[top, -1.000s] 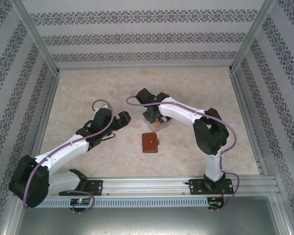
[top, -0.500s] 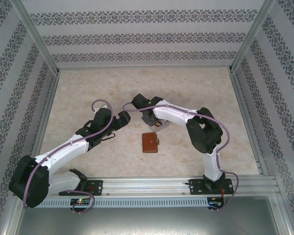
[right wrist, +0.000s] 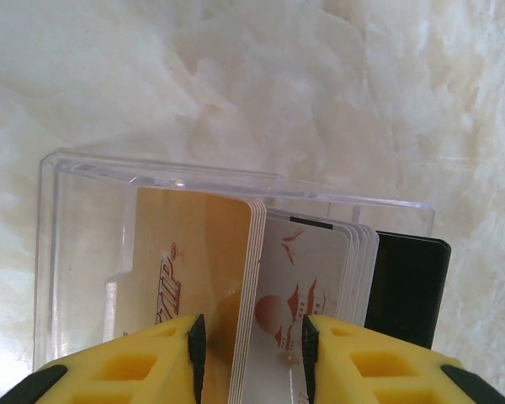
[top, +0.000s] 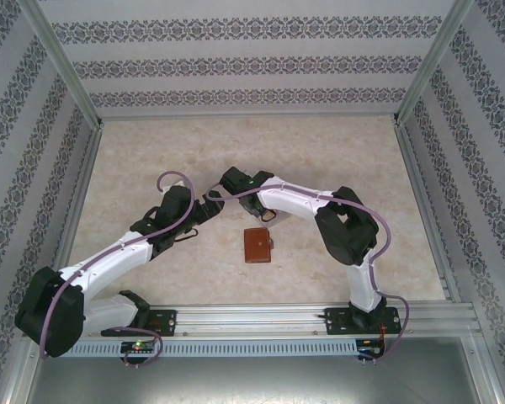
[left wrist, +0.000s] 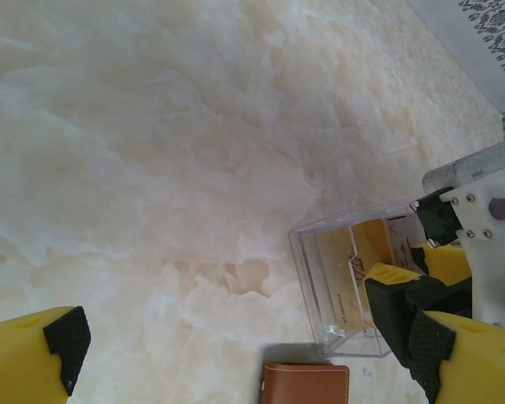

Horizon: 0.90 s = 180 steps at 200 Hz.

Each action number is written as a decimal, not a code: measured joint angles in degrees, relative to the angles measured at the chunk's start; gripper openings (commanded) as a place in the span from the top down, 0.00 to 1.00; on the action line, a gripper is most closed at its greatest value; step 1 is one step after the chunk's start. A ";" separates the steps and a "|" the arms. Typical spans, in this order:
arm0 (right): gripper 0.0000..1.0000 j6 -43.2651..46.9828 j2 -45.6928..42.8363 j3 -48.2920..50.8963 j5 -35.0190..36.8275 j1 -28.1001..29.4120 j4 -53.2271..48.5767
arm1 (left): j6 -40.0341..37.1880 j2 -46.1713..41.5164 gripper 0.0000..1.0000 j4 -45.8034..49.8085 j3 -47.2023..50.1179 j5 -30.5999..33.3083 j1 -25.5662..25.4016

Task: Put the credit cards into the card holder
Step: Pick up the credit card from the storage box.

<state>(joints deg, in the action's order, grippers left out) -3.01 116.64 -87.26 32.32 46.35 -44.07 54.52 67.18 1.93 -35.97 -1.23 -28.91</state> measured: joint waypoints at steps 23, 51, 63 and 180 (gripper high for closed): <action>0.66 0.00 0.00 0.04 -0.02 0.00 0.13 | 0.00 0.00 0.01 0.02 0.00 0.00 0.00; 0.66 0.00 -0.02 0.28 0.02 -0.02 0.24 | 0.02 0.00 0.01 0.02 0.00 0.02 0.00; 0.66 0.00 -0.11 0.46 0.02 -0.11 0.31 | 0.02 0.00 0.01 0.02 0.02 0.00 0.00; 0.82 -0.46 -1.42 1.18 -0.44 -1.25 0.61 | 0.26 0.02 0.01 0.02 0.02 0.00 0.00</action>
<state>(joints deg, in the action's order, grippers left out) -3.46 115.22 -86.08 31.88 45.10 -43.46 54.78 67.20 1.96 -35.94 -1.23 -28.91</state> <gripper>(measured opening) 0.185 0.994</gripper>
